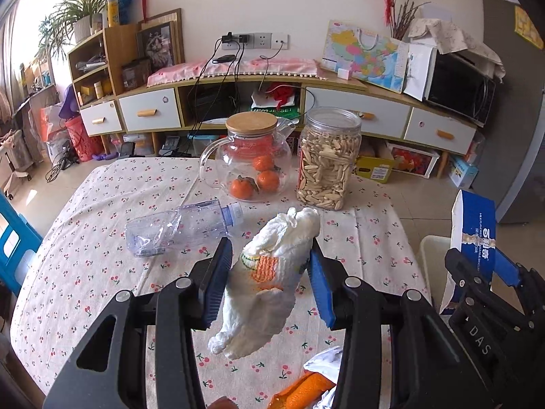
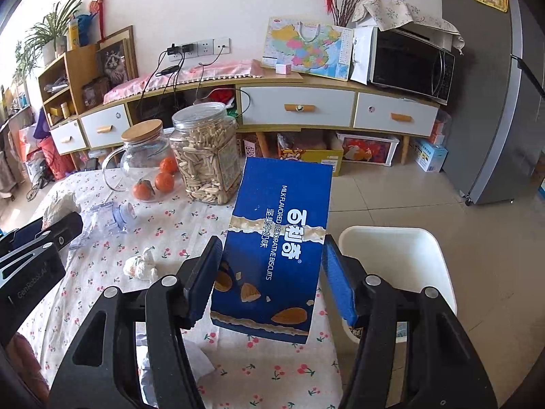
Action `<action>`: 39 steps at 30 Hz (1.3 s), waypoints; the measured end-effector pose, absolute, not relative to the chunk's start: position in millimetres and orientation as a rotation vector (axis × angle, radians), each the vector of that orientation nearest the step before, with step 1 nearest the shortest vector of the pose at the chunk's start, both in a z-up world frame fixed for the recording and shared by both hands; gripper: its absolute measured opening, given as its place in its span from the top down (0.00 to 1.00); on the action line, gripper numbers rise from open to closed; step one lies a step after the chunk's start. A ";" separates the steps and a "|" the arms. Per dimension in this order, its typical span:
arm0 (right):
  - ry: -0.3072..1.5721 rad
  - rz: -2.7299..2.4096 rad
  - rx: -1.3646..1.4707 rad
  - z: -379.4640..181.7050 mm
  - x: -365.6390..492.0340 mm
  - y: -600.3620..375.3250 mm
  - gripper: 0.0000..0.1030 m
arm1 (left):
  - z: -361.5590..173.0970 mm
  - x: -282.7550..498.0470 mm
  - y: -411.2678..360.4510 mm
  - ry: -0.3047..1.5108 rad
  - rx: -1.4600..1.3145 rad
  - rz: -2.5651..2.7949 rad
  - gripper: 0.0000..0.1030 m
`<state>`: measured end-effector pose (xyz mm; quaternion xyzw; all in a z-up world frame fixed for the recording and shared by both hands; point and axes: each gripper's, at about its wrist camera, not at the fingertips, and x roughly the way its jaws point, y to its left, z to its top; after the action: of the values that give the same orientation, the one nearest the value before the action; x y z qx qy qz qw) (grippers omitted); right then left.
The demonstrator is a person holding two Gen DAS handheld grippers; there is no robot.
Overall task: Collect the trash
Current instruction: 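Release the blue box into the bin with the right tool while the left carries the glove, then lower the white glove into the bin and open the left tool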
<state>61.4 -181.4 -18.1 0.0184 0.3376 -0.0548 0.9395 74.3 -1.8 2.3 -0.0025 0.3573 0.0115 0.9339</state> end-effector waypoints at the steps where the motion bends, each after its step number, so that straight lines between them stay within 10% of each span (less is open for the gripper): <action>1: 0.687 -0.125 0.040 -17.6 60.1 -187.2 0.45 | 2.0 74.3 -6.8 0.730 -0.002 0.017 0.57; 11: 0.703 -0.320 0.037 -26.4 60.5 -268.3 0.43 | -0.6 68.5 -60.1 0.723 0.042 -0.061 0.57; 17: 0.667 -0.482 0.016 -25.0 52.2 -318.5 0.11 | -4.9 63.5 -97.1 0.730 0.083 -0.127 0.57; 39: 0.739 -0.733 0.152 -18.4 -6.0 -437.8 0.07 | 1.2 76.0 -272.6 0.765 0.098 -0.381 0.55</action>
<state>-6.0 -437.8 -18.4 0.0725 0.3528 -0.3498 0.8648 76.0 -272.6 1.2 0.0475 0.3707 -0.1849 0.9089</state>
